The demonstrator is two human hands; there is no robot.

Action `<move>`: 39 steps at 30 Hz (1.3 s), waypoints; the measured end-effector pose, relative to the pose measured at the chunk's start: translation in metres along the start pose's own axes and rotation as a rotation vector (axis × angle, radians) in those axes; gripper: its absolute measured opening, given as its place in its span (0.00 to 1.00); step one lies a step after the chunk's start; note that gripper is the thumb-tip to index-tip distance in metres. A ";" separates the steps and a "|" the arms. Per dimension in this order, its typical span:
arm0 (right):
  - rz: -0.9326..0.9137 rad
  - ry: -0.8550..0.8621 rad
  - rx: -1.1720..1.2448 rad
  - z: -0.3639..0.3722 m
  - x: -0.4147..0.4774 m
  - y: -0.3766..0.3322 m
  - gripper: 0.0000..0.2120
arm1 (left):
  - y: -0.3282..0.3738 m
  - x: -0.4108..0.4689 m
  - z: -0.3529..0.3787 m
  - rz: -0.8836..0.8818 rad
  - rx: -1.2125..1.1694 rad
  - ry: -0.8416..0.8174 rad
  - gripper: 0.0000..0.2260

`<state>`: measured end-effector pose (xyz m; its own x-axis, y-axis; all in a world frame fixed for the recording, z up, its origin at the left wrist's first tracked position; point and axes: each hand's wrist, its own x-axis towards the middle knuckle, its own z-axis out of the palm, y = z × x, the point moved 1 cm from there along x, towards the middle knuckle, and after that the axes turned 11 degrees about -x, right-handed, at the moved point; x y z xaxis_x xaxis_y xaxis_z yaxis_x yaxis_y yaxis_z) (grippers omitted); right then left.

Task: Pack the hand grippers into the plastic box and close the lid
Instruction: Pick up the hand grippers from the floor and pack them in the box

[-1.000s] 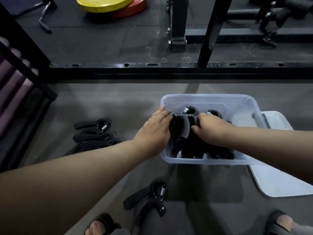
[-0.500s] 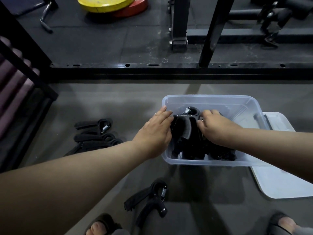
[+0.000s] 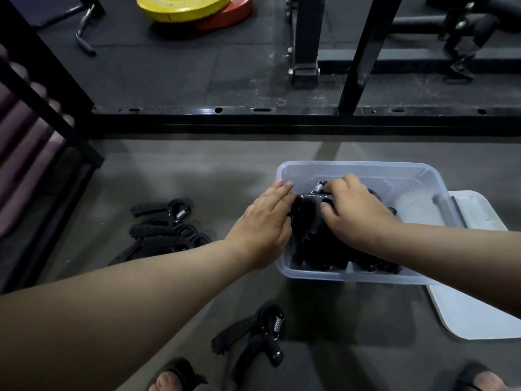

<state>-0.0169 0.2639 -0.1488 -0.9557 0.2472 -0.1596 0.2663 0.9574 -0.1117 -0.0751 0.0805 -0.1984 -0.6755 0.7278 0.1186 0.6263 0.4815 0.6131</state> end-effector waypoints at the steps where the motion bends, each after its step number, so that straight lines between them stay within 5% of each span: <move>1: -0.033 0.024 0.008 0.002 0.000 -0.004 0.18 | -0.001 -0.001 -0.001 0.003 0.002 0.003 0.25; 10: -0.406 0.106 0.096 0.010 0.011 -0.047 0.23 | -0.016 -0.009 -0.007 -0.035 -0.004 -0.039 0.29; 17: -0.399 0.094 0.091 0.032 0.036 -0.092 0.25 | -0.065 -0.034 -0.017 -0.197 0.110 -0.084 0.32; 32: -0.373 0.154 -0.137 0.058 0.036 -0.098 0.30 | -0.188 -0.060 -0.077 -0.798 0.350 -0.231 0.23; 39: -0.407 0.197 -0.137 0.059 0.036 -0.097 0.28 | -0.196 -0.060 -0.072 -0.788 0.383 -0.298 0.28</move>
<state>-0.0694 0.1713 -0.2018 -0.9880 -0.1418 0.0609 -0.1417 0.9899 0.0060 -0.1855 -0.0925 -0.2700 -0.8662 0.1917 -0.4615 0.1506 0.9807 0.1248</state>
